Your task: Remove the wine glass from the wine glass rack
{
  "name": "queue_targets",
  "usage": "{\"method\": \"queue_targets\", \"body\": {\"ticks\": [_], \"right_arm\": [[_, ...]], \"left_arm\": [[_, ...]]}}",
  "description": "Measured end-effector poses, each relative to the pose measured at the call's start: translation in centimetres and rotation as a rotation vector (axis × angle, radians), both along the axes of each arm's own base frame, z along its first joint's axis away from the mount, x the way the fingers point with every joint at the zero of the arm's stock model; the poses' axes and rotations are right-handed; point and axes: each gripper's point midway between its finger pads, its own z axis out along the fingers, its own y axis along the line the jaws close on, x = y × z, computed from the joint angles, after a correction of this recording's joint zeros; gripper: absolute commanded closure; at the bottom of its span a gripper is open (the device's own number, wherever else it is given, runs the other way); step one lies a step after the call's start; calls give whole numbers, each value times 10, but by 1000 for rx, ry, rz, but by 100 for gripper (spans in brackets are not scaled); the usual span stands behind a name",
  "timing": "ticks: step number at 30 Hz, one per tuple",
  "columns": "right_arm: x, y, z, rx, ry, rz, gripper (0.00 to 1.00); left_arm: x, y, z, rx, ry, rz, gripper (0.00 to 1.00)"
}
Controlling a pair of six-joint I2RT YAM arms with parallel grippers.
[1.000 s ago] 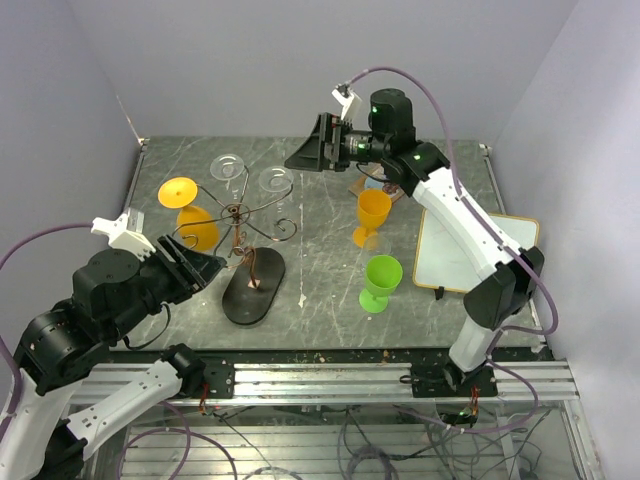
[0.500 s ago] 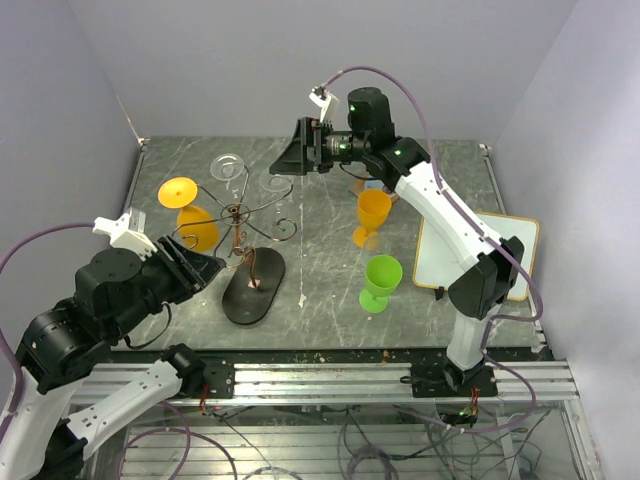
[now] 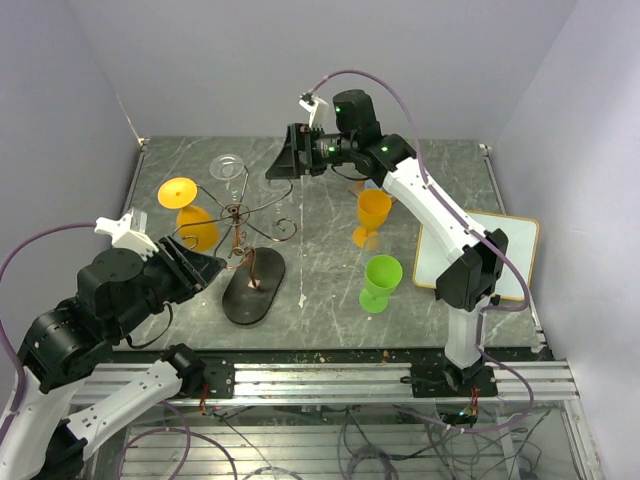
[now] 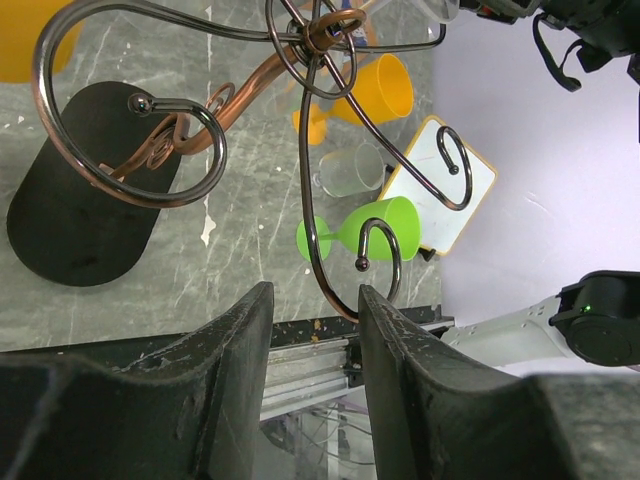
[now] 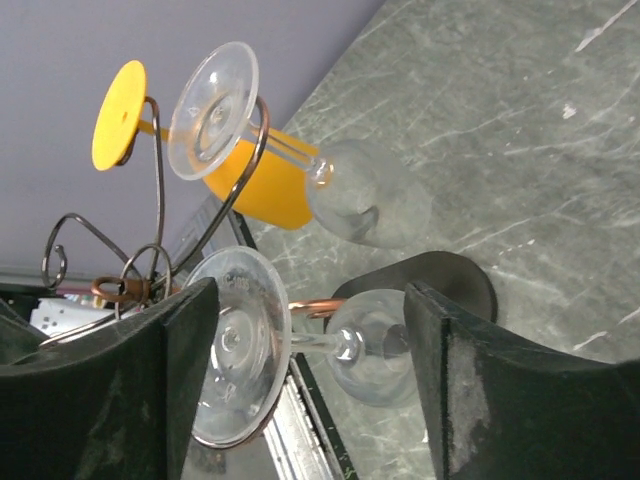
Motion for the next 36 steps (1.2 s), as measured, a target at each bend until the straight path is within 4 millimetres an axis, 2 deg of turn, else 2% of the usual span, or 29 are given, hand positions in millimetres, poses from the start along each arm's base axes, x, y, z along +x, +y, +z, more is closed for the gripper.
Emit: {"method": "queue_targets", "body": {"ticks": [9, 19, 27, 36], "right_arm": [[-7, -2, 2, 3, 7, 1, 55], [-7, -5, 11, 14, -4, -24, 82], [-9, -6, 22, 35, -11, -41, 100], [-15, -7, 25, 71, 29, -53, 100]], "left_arm": [[0, 0, 1, -2, -2, 0, 52], [0, 0, 1, -2, -3, 0, 53], [0, 0, 2, -3, -4, 0, 54], [-1, 0, 1, -2, -3, -1, 55]]}}
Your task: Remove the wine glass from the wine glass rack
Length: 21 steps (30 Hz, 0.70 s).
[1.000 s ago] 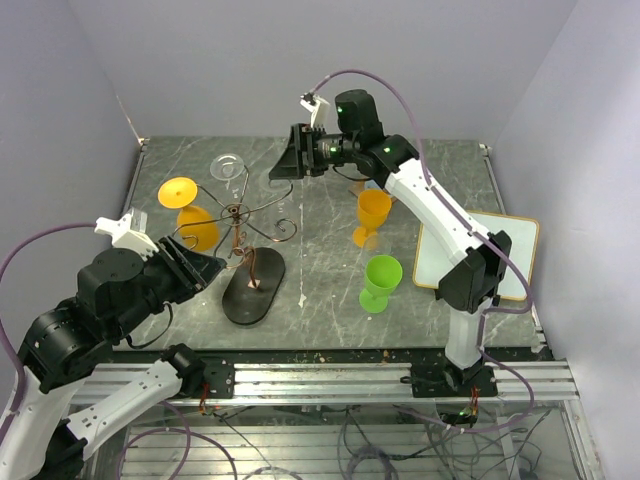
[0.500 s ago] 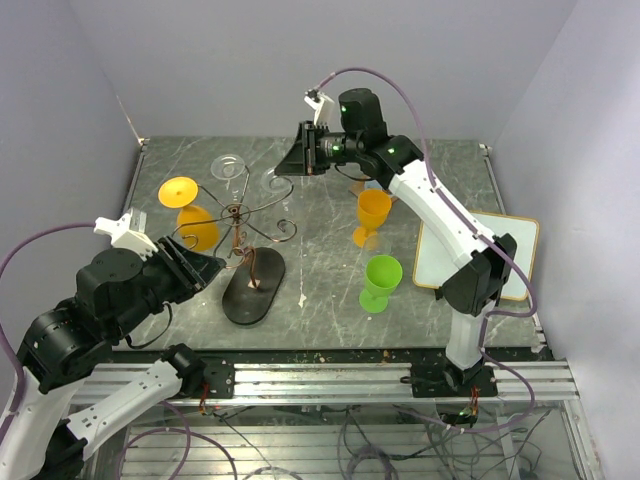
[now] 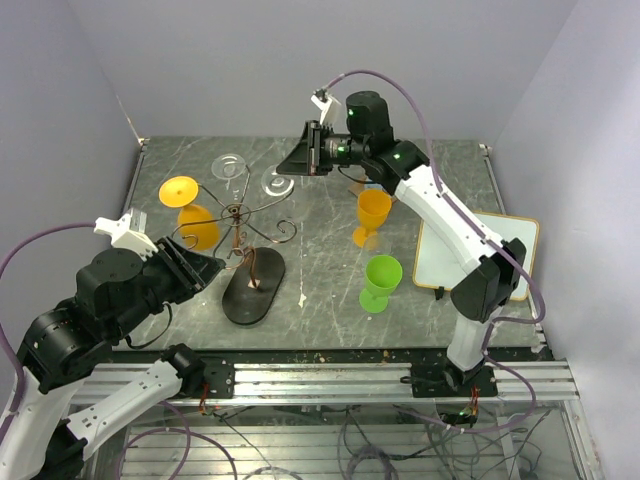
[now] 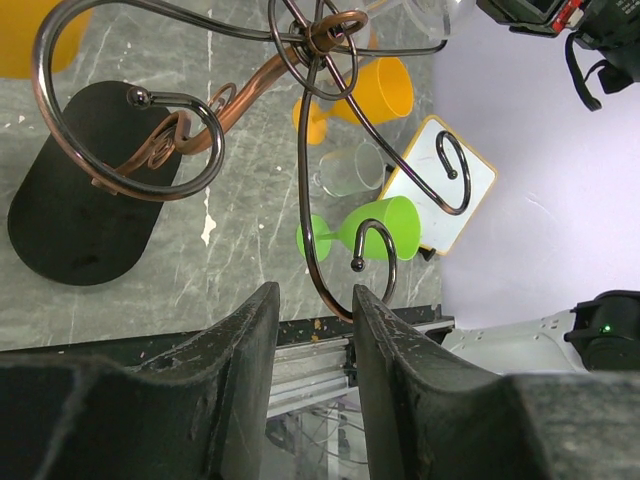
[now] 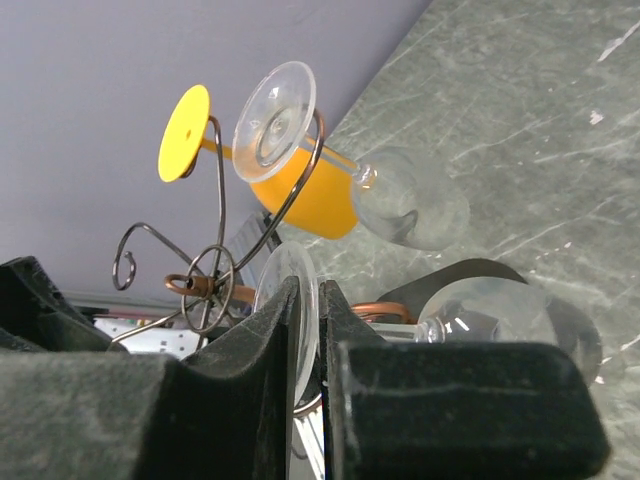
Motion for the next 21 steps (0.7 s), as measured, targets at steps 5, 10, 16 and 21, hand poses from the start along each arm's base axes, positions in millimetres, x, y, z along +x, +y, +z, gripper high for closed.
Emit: {"method": "queue_targets", "body": {"ticks": [5, 10, 16, 21], "right_arm": [[-6, -2, 4, 60, 48, -18, 100], [-7, -10, 8, 109, 97, -48, 100], [-4, -16, 9, 154, 162, -61, 100], [-6, -15, 6, 186, 213, -46, 100]], "left_arm": [[-1, 1, -1, 4, 5, 0, 56], [-1, 1, -1, 3, 4, 1, 56], [-1, 1, -1, 3, 3, 2, 57], [-2, 3, 0, 0, -2, 4, 57]]}}
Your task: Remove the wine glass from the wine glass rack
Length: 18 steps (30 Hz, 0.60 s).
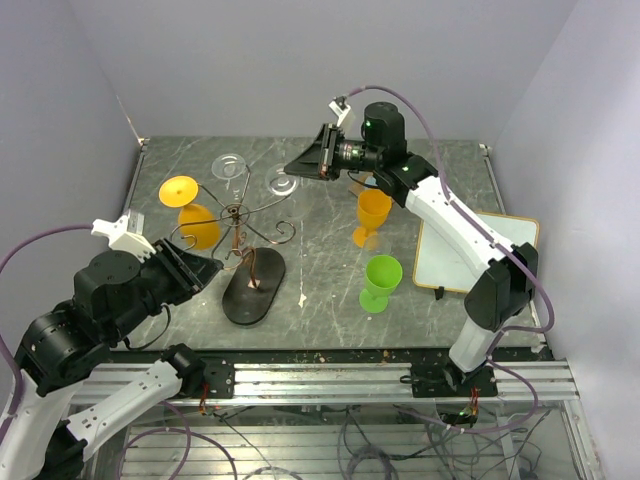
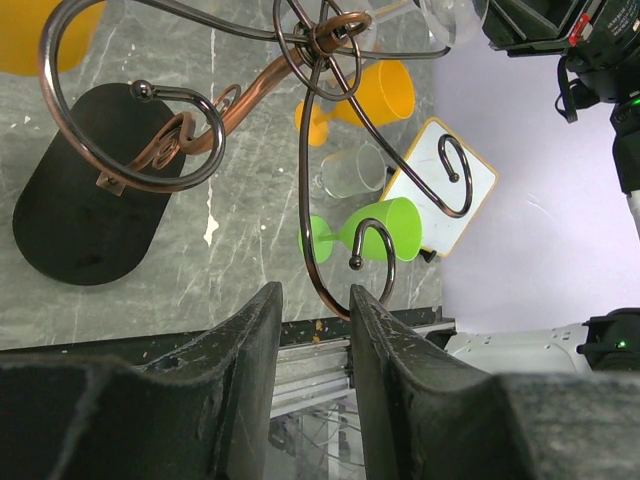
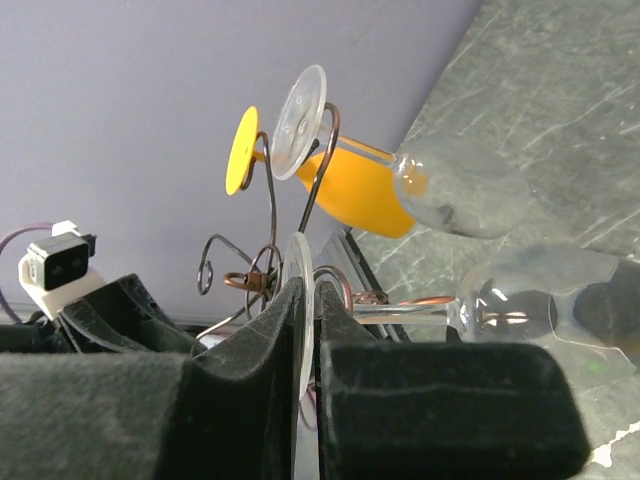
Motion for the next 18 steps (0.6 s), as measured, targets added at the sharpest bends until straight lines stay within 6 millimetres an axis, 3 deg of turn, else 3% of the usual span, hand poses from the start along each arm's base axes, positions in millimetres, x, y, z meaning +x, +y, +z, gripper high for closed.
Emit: {"method": "queue_targets", "body": {"ticks": [18], "right_arm": [[-26, -8, 26, 69, -1, 50, 100]], "left_arm": [[0, 1, 0, -1, -3, 2, 58]]}}
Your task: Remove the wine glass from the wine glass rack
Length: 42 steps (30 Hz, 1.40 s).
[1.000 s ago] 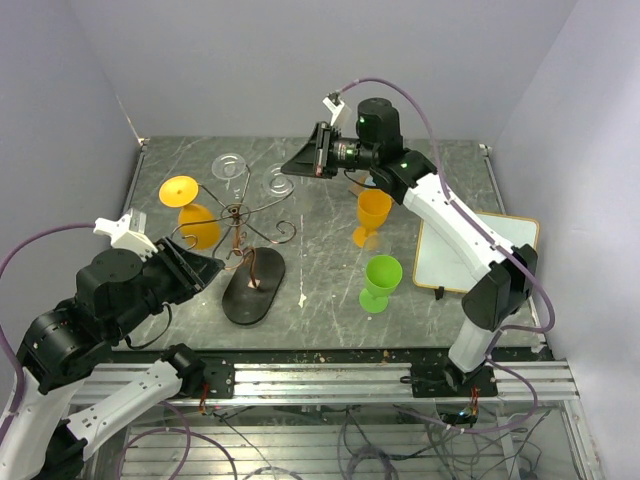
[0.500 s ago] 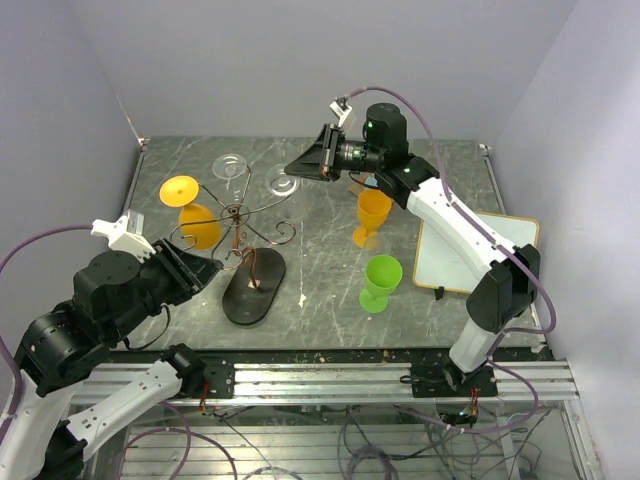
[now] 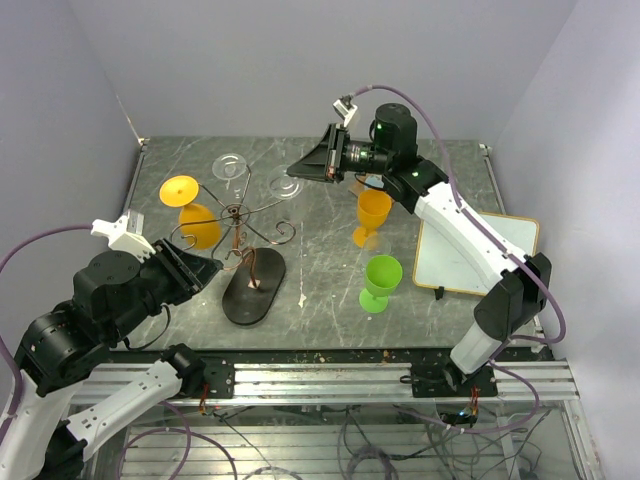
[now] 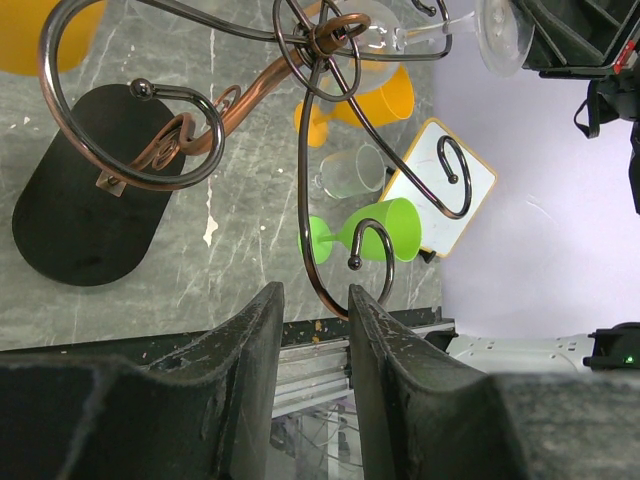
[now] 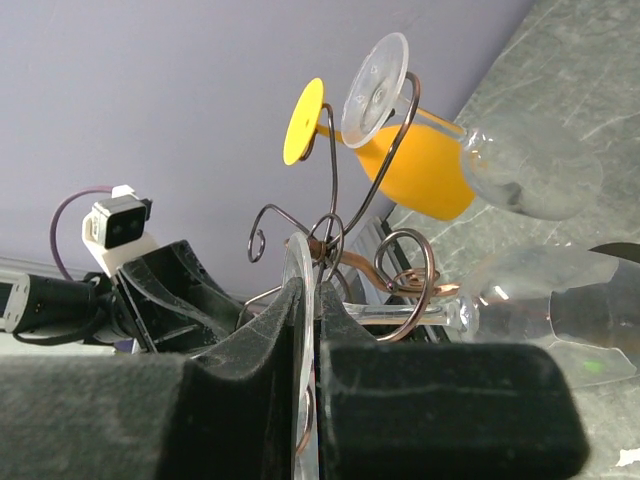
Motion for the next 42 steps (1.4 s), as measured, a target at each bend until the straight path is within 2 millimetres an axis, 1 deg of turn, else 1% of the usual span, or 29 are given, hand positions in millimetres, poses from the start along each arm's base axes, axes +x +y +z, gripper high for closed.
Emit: {"method": "queue_targets", "body": {"ticks": [7, 12, 17, 25, 31, 37, 42], "right_arm": [[-11, 3, 1, 9, 7, 53, 100], [-20, 14, 5, 17, 10, 92, 100], [-22, 23, 6, 30, 15, 109, 100], [-4, 33, 3, 35, 29, 75, 100], [10, 40, 5, 50, 34, 44, 100], [24, 47, -2, 50, 60, 7, 100], [32, 48, 7, 65, 45, -25, 100]], "left_arm": [[0, 0, 0, -1, -1, 0, 58], [0, 0, 0, -1, 0, 0, 58], [0, 0, 0, -1, 0, 0, 58], [0, 0, 0, -1, 0, 0, 59], [0, 0, 0, 0, 0, 0, 58], [0, 1, 0, 3, 2, 3, 52], [-1, 2, 1, 3, 2, 4, 45]]}}
